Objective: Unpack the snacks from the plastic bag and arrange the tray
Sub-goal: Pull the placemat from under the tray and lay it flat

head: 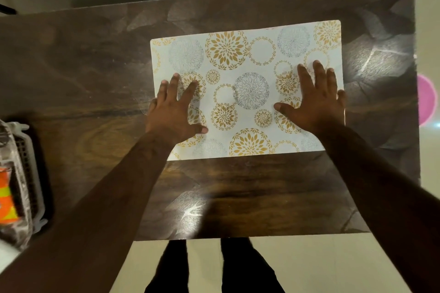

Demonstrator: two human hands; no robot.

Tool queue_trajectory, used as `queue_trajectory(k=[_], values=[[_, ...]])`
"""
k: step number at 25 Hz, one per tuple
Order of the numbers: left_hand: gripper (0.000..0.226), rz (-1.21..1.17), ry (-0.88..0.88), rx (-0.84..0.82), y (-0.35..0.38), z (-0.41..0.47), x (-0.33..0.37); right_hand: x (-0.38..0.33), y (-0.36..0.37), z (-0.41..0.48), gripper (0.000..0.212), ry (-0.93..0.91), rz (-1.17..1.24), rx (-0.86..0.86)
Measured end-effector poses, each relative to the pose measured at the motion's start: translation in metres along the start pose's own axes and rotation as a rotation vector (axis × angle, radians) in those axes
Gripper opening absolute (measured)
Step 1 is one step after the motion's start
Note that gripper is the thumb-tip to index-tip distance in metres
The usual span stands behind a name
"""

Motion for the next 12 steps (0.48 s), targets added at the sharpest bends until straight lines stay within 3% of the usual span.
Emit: queue_trajectory(k=[7, 12], values=[[0.113, 0.016, 0.022, 0.09, -0.027, -0.028, -0.007, -0.032, -0.026, -0.026, 0.092, -0.047, 0.023, 0.089], [0.092, -0.033, 0.001, 0.125, -0.052, -0.064, -0.037, -0.084, -0.042, -0.06, 0.078, -0.135, 0.063, 0.103]])
Point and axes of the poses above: each hand's wrist, its own z-axis towards the middle knuckle, its own y-axis out of the palm, x = y × z, the point moved 6 cm from there along z, towards the middle knuckle, and after that the axes turned 11 degrees about -z, right-handed, at the moved point
